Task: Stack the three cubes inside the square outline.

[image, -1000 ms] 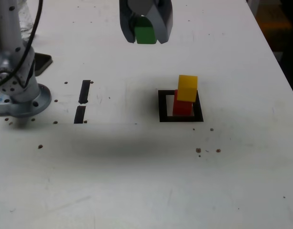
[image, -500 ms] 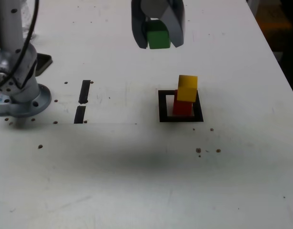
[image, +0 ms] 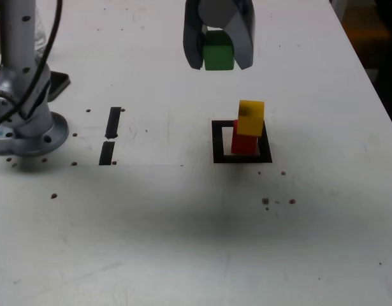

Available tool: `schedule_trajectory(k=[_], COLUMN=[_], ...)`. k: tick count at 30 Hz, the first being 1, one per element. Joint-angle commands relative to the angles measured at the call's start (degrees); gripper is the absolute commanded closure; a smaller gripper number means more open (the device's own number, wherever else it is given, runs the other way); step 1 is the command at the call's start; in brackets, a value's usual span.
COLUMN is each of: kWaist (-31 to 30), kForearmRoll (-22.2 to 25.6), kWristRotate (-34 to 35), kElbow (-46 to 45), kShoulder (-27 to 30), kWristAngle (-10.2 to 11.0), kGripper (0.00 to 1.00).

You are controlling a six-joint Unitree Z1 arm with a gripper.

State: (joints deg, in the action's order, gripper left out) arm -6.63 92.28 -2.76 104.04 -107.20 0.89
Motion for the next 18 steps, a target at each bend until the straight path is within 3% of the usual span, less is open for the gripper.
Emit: schedule_trajectory(k=[1,12,18], kWaist=[-0.3,-1.9,-2.1], kForearmRoll=[0.7,-1.0,-0.8], kWristRotate=[0.2,0.5,0.5], kElbow=[0.4,4.2,5.1], kShoulder=[-0.5,-6.5,-7.6], kWristAngle=[0.0,-0.7,0.0], kGripper=[0.76,0.76,0.76])
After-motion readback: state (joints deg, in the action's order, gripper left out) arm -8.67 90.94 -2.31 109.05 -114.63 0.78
